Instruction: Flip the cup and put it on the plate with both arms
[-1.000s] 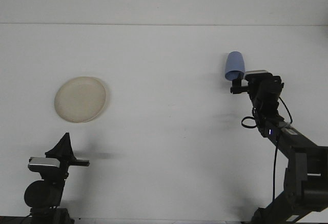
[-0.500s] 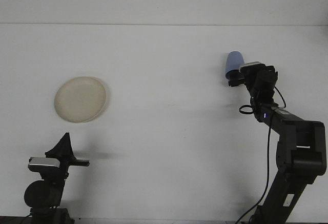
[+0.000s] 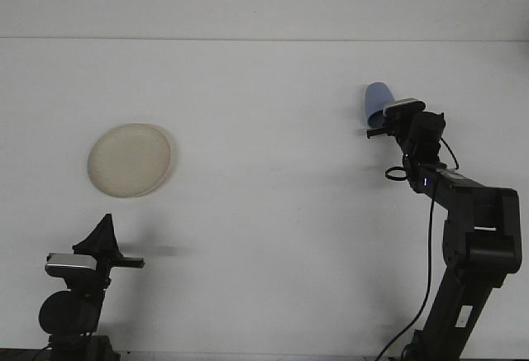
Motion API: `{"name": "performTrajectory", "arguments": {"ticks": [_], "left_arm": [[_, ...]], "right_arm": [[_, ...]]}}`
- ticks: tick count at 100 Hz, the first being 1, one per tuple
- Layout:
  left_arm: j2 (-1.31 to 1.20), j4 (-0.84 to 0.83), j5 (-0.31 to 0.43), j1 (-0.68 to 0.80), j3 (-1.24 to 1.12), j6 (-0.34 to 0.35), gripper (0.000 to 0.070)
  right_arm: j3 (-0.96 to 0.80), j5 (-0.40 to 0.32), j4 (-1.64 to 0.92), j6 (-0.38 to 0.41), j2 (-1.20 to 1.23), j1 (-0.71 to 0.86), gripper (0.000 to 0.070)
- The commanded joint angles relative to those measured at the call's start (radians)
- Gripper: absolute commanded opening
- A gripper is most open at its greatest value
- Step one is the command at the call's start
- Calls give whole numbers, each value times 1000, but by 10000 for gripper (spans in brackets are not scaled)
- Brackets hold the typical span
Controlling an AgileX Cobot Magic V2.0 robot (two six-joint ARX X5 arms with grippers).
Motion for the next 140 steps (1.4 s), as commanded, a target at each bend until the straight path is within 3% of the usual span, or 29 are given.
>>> {"name": "performTrajectory", "arguments": {"ticks": [1, 47, 70, 84, 96, 112, 123, 140], "left_arm": [[-2, 11, -1, 1, -11, 6, 14], [-2, 11, -1, 1, -11, 6, 14], [-2, 11, -1, 1, -11, 6, 14], [-2, 11, -1, 1, -11, 6, 14], [-2, 11, -1, 1, -11, 6, 14], [-2, 13, -1, 1, -11, 7, 14], [-2, 24, -1, 1, -11, 13, 14], [-2, 18, -1, 1, -11, 13, 14]], "right_arm": [[22, -7, 9, 1, 16, 3, 0], [22, -49, -54, 237, -221, -4, 0], [23, -219, -443, 357, -471, 4, 0], [23, -365, -725, 373, -598, 45, 0], [23, -434, -948, 351, -666, 119, 0], [51, -409, -1225, 263, -681, 285, 0], [102, -310, -1387, 205, -659, 422, 0], [210, -196, -1566, 182, -610, 598, 0]]}}
